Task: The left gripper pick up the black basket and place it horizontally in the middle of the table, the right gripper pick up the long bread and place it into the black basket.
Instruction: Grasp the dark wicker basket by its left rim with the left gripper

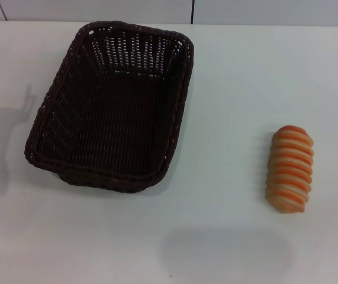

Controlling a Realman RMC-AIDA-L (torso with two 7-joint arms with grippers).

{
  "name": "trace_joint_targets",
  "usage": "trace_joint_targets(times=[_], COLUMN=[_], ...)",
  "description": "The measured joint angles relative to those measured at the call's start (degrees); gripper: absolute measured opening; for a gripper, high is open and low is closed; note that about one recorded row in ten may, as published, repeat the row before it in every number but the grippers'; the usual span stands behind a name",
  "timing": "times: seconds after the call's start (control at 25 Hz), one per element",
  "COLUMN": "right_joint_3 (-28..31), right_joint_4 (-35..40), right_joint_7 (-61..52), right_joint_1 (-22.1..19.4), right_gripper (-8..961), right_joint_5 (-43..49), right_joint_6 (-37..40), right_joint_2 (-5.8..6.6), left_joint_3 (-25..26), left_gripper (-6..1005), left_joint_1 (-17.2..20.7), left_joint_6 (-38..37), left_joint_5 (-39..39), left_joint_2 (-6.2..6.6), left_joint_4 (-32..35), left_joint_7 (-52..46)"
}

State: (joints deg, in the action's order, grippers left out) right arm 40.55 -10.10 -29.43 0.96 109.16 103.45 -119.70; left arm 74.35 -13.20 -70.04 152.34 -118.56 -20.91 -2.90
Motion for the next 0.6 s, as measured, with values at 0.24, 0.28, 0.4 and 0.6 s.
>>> trace_joint_targets(times=[0.24,0.28,0.4,0.6], right_joint_3=[0.0,0.0,0.0,-0.3], right_joint_4=[0.0,0.0,0.0,0.0], right_joint_7=[0.0,0.0,-0.1,-0.3], right_joint_1=[0.0,0.0,0.0,0.0], right_gripper=[801,801,801,801], right_joint_5=[0.0,0.0,0.0,0.0], right_joint_6=[0.0,0.0,0.0,0.0], right_joint_2=[-0.01,-0.01,-0.01,0.03], left_joint_3=[0.0,0.0,0.0,-0.1], left_gripper=[800,799,799,798], left_joint_1=[0.0,-0.1,-0.1,1.0], left_joint_6=[0.0,0.0,0.4,13.2], left_joint_5=[-0.1,-0.1,-0.1,0.5], left_joint_2=[0.00,0.00,0.09,1.37], left_joint_4=[0.0,0.0,-0.8,-11.0], left_joint_7=[0.0,0.0,0.7,4.6])
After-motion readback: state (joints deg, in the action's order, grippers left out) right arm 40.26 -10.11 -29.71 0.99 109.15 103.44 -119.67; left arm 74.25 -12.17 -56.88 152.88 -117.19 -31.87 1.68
